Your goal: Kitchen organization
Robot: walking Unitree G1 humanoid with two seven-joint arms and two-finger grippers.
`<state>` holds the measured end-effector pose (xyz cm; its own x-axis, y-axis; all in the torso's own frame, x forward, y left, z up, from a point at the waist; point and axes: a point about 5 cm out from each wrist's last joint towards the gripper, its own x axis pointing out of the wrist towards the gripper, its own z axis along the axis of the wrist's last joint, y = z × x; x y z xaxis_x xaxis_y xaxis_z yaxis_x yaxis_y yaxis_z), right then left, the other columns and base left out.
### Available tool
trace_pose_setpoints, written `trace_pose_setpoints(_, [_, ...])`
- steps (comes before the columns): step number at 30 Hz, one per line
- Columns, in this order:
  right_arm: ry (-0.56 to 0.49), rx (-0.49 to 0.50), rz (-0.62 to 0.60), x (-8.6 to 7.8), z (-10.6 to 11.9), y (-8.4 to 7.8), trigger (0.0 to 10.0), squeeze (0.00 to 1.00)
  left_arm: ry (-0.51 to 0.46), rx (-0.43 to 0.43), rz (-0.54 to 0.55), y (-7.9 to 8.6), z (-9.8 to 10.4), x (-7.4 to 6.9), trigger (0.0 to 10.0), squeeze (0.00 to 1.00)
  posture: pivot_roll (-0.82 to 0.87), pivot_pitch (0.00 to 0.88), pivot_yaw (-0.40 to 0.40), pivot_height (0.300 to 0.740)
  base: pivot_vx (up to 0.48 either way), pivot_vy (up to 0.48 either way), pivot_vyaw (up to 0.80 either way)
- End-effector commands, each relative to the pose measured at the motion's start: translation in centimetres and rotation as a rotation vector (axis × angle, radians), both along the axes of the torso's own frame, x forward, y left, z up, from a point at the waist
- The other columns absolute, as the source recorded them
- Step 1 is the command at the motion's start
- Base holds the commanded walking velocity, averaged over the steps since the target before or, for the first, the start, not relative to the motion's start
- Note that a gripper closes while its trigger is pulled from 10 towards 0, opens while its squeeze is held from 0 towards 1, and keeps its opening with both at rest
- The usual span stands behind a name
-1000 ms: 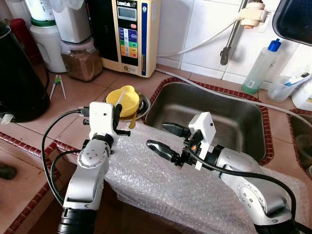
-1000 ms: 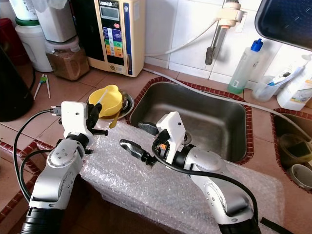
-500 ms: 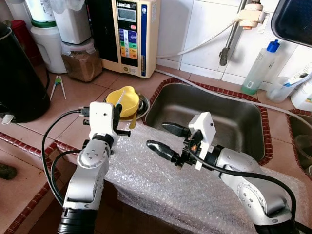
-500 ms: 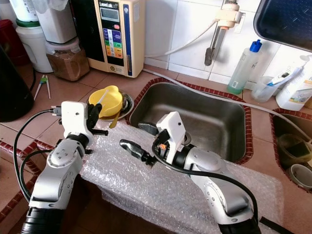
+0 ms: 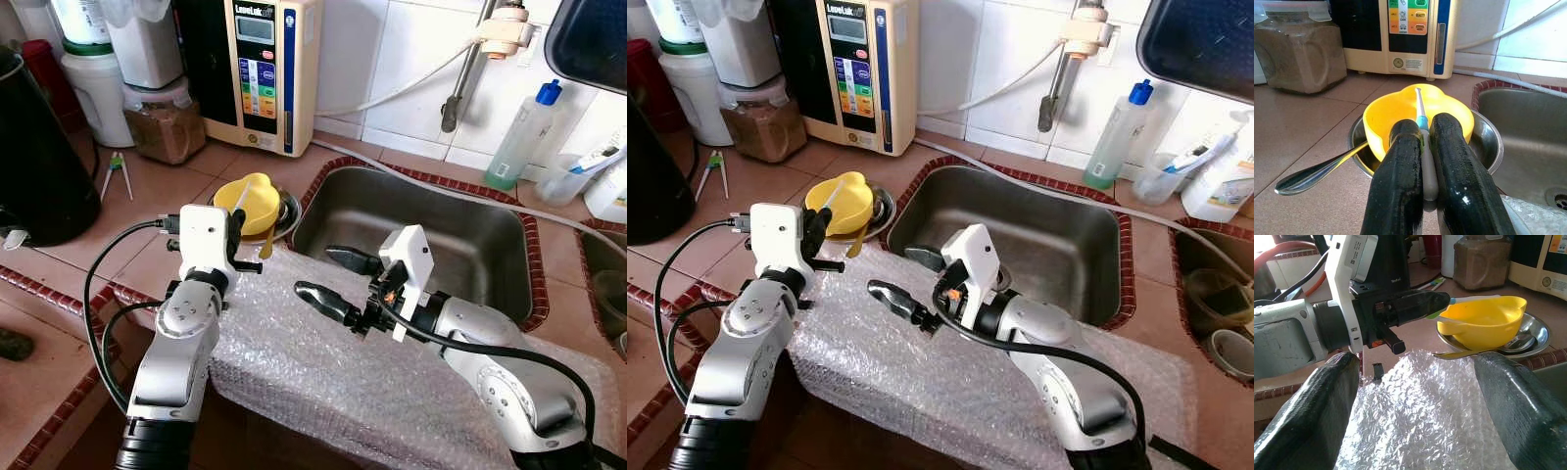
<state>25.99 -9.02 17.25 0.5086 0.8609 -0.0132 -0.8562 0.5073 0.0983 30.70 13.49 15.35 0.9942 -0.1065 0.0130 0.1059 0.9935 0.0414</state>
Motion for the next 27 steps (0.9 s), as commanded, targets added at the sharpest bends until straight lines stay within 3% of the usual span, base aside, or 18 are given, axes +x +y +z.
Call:
trace_pose_setpoints(1, [-0.016,-0.008,0.008,-0.1,0.3,-0.1,10.0,0.00,0.023,0.008,0.002,0.0,-0.4,0.0,0.0,0.00,-0.05,0.002,-0.024,0.740,0.000,0.000,0.00])
trace_pose_setpoints(11, [-0.016,-0.008,0.008,-0.1,0.3,-0.1,10.0,0.00,0.023,0.008,0.002,0.0,-0.4,0.0,0.0,0.00,-0.05,0.002,-0.024,0.740,0.000,0.000,0.00])
trace_pose_setpoints(12, [-0.015,-0.005,-0.004,-0.1,0.3,-0.2,10.0,0.00,0.023,0.009,0.001,0.0,-0.3,0.1,0.0,0.00,0.00,0.000,0.000,0.740,0.000,0.000,0.00])
trace_pose_setpoints(15, [-0.036,0.027,-0.145,1.6,0.4,-0.8,10.0,0.00,0.025,0.016,-0.008,-0.6,-0.4,0.3,0.1,0.00,-0.06,0.007,-0.034,0.740,0.000,0.000,0.00])
trace_pose_setpoints(22, [-0.037,0.029,-0.154,1.7,0.4,-0.8,10.0,0.00,0.025,0.012,-0.010,-0.7,-0.4,0.3,0.7,0.00,-0.06,0.008,-0.034,0.740,0.000,0.000,0.00])
trace_pose_setpoints(27, [-0.058,0.030,-0.223,2.2,0.4,-1.2,10.0,0.00,0.011,0.022,-0.013,-0.7,-0.2,0.3,0.5,0.00,-0.06,0.011,-0.034,0.740,0.000,0.000,0.00])
